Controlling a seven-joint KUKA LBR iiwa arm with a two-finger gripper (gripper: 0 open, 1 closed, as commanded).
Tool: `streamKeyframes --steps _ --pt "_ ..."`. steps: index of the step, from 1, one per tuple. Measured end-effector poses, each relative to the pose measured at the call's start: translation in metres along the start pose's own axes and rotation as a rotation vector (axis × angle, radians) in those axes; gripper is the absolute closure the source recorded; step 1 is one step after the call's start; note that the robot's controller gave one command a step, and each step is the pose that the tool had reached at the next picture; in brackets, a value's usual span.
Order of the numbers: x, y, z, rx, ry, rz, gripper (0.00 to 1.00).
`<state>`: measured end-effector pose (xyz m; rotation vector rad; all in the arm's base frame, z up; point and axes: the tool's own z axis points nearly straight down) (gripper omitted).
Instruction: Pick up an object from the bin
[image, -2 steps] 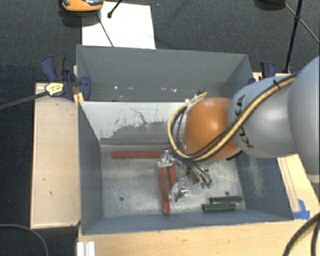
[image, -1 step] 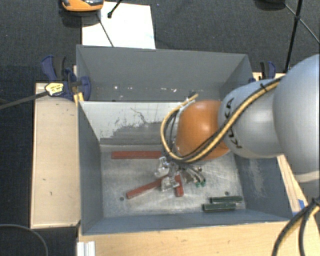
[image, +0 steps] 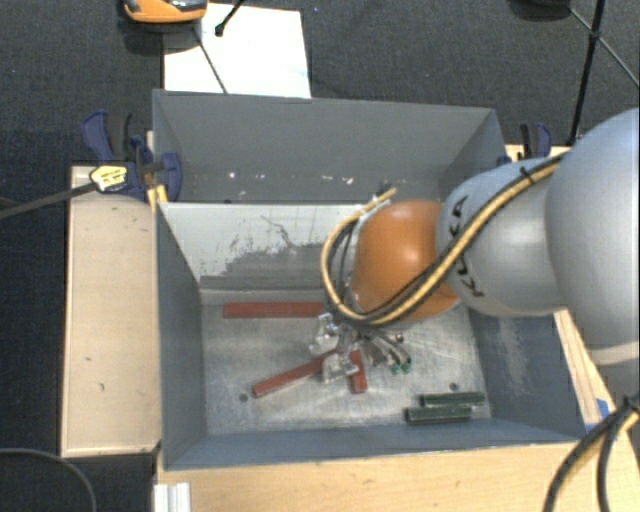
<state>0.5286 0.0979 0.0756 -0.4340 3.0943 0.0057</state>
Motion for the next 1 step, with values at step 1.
streamKeyframes --steps 1 --pt "0.0018 -0.0067 -0.1372 0.0 0.014 -0.071 1.0"
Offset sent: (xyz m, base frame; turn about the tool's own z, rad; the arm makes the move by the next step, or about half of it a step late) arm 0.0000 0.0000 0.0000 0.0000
